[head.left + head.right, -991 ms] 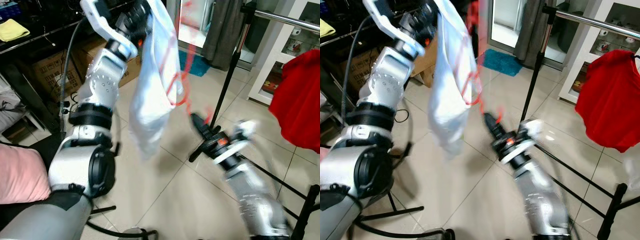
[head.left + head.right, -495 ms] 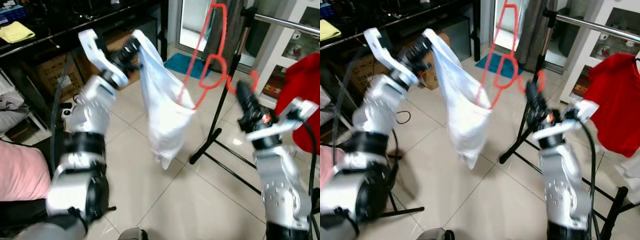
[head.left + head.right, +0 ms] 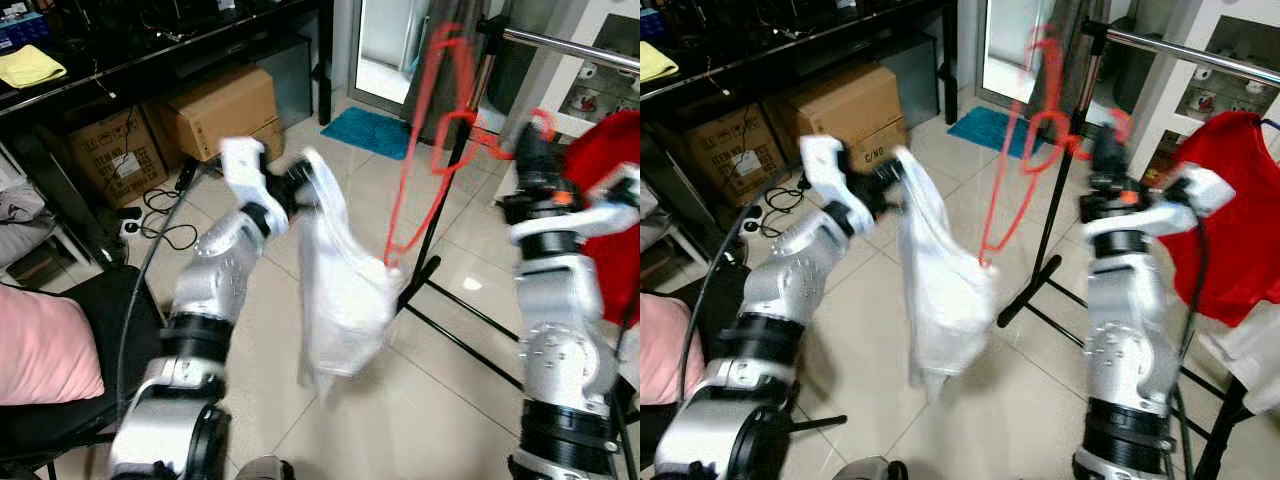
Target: Hang hanger
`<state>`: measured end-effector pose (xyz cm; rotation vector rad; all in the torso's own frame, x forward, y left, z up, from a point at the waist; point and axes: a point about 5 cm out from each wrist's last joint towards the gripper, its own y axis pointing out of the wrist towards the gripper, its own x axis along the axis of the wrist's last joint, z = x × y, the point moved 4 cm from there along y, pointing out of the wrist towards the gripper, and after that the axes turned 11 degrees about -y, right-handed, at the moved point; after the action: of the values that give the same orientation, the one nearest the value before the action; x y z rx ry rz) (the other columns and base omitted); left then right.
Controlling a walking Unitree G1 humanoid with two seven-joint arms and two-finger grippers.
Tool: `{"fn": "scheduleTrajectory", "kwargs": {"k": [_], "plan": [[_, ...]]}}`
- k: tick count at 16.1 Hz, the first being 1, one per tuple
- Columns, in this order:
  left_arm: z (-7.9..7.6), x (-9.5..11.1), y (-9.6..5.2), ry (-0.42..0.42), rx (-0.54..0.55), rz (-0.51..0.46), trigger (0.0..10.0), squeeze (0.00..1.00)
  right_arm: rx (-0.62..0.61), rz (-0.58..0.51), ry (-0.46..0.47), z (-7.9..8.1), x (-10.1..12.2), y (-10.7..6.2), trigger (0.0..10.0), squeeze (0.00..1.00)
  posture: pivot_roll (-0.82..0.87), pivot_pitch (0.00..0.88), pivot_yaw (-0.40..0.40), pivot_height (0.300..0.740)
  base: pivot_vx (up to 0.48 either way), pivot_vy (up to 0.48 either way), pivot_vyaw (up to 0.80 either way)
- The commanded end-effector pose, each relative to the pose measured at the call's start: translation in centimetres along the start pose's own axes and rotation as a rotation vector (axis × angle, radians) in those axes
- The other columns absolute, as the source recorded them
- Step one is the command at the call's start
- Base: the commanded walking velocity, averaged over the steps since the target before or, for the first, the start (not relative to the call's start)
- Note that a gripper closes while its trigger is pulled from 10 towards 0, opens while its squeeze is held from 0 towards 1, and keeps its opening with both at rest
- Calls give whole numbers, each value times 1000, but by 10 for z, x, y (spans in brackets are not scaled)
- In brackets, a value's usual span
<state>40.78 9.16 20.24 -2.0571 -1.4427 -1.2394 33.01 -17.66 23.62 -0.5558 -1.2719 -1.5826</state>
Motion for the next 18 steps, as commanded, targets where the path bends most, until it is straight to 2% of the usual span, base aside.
{"fn": "scheduleTrajectory", "kwargs": {"k": [1, 2, 4, 5, 6, 7, 8, 10, 11, 12, 13, 14, 15, 16, 17, 18], "plan": [[-2, 18, 6, -54, 17, -72, 0, 0, -7, -25, -14, 5, 3, 3, 0, 0, 57, 0, 49, 740, 0, 0, 0], [-7, 11, 8, -48, -7, -34, 0, 0, -78, -48, -10, -2, 4, 5, 0, 0, 56, 0, 50, 740, 0, 0, 0], [-17, -25, -3, 107, -73, 138, 0, 0, -208, -73, -69, -23, 10, 7, 0, 0, 49, 0, 58, 740, 0, 0, 0], [-13, -36, -15, 155, -79, 194, 0, 0, -217, -9, -179, -33, 8, 5, 0, 0, 45, 0, 62, 740, 0, 0, 0], [-7, -41, -27, 207, -64, 229, 0, 0, -193, 87, -310, -39, 2, 1, 0, 0, 45, 0, 60, 740, 0, 0, 0], [-2, -42, -32, 236, -47, 243, 0, 0, -173, 118, -379, -41, 0, -3, 0, 0, 45, 0, 59, 740, 0, 0, 0], [4, -41, -42, 304, -22, 250, 0, 0, -189, 180, -398, -47, -4, -15, 0, 0, 42, 0, 58, 740, 0, 0, 0], [7, -39, -53, 369, -4, 249, 0, 0, -185, 271, -445, -53, -14, -33, 353, 0, 41, 0, 57, 740, 0, 0, 0], [6, -39, -62, 414, 26, 242, 7216, 0, -185, 364, -520, -57, -27, -55, 10000, 0, 29, 0, 58, 740, 0, 0, 0], [7, -40, -67, 446, 78, 243, 10000, 0, -178, 432, -534, -57, -37, -69, 10000, 0, 30, 0, 53, 740, 0, 0, 0], [9, -38, -75, 526, 106, 216, 10000, 0, -209, 528, -559, -58, -51, -84, 10000, 0, 36, 0, 37, 740, 0, 0, -775], [13, -37, -79, 546, 142, 198, 10000, 0, -298, 563, -560, -66, -55, -91, 10000, 0, 42, 0, 27, 740, 0, 0, -800], [16, -34, -82, 523, 173, 172, 10000, 0, -342, 532, -644, -72, -51, -91, 10000, 0, 43, 0, 23, 740, 0, 0, -788], [18, -35, -83, 507, 204, 176, 10000, 0, -355, 540, -601, -72, -51, -91, 10000, 0, 44, 0, 20, 740, 0, 0, -800], [20, -41, -85, 493, 220, 206, 10000, 0, -335, 503, -612, -67, -44, -82, 10000, 0, 38, 0, 22, 740, 0, 0, -800], [20, -40, -84, 466, 235, 194, 10000, 0, -345, 484, -605, -64, -42, -77, 10000, 0, 33, 0, 21, 740, 0, 0, -800]]}}
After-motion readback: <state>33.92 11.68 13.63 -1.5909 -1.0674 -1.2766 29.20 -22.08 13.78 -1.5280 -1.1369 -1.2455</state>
